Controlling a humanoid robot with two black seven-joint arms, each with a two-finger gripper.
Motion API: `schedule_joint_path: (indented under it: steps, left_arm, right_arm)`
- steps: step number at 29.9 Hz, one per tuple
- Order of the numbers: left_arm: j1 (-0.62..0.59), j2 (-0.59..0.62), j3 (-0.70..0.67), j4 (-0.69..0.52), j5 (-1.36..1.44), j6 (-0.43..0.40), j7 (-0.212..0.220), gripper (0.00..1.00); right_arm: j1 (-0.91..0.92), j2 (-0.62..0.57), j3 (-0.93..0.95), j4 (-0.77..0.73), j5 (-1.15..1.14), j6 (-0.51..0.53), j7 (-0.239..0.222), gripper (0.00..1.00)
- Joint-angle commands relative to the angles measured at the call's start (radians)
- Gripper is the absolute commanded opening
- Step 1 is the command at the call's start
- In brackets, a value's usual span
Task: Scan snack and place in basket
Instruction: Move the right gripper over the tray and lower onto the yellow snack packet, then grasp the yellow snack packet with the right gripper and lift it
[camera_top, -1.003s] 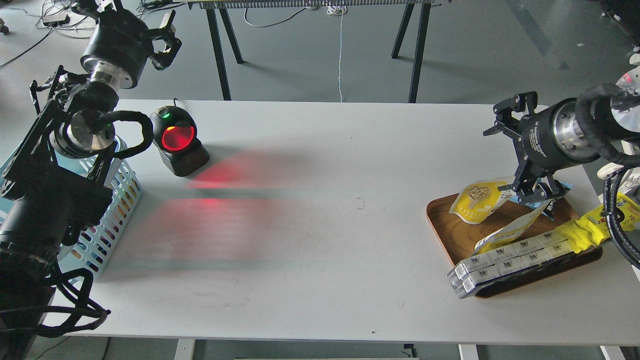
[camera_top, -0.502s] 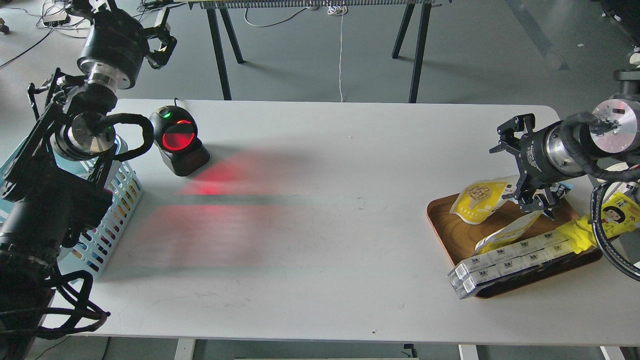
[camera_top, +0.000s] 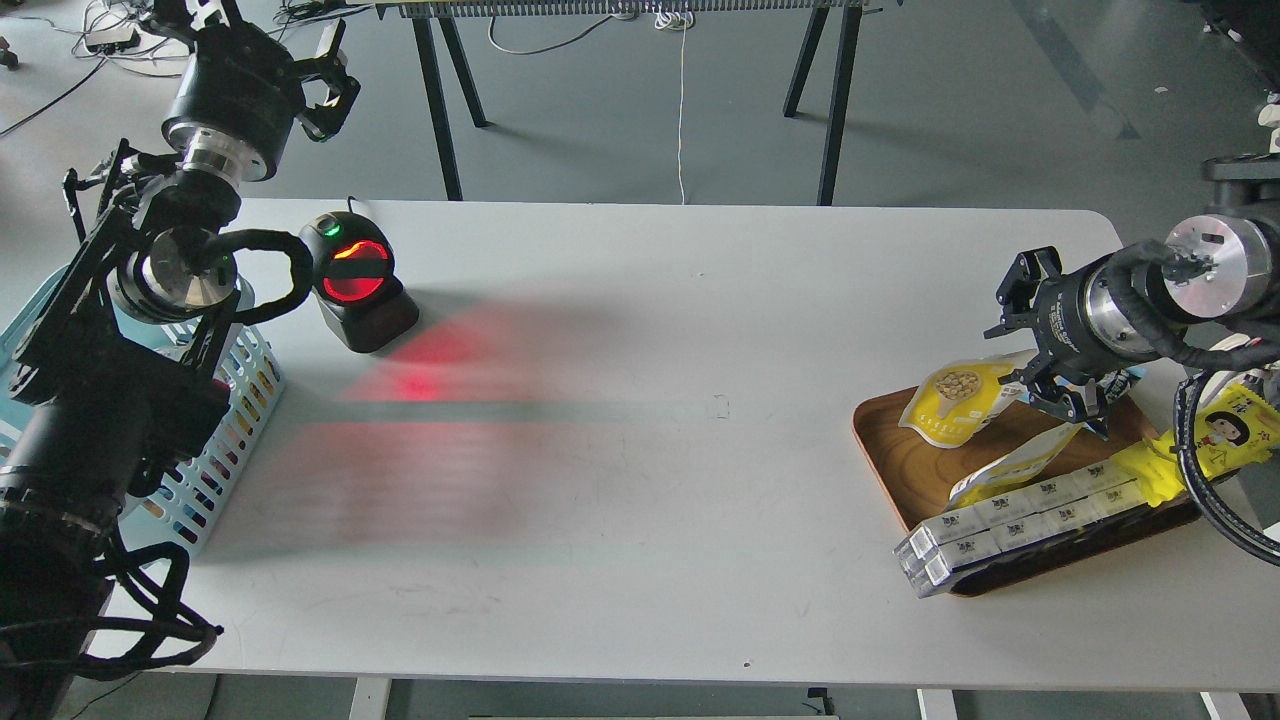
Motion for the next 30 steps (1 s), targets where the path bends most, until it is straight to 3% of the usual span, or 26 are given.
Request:
schedule_joint_path:
  steps: [1,4,14,23,30]
  left_arm:
    - [0.000,0.000,0.000,0.000,0.000,0.000,0.000,1.00]
    - [0.000,0.000,0.000,0.001,0.000,0.003,0.000,1.00]
    - [0.000,-0.001,0.001,0.001,0.000,0.006,0.000,1.00]
    - [0.000,0.000,0.001,0.003,0.000,0.008,0.000,1.00]
    - [0.000,0.000,0.000,0.003,0.000,0.008,0.000,1.00]
  right_arm:
    - [-0.004,0.000,0.001,-0.002,-0.004,-0.006,0.001,0.08]
    - [-0.014,-0.001,0.001,-0.003,-0.005,-0.006,0.001,0.01]
    - [-0.011,-0.027,0.056,0.004,-0.007,-0.007,0.001,0.00]
    - [0.124,-0.115,0.091,0.029,0.009,-0.010,-0.003,0.00]
    - [0.167,-0.148,0.242,0.063,0.051,-0.042,-0.003,0.00]
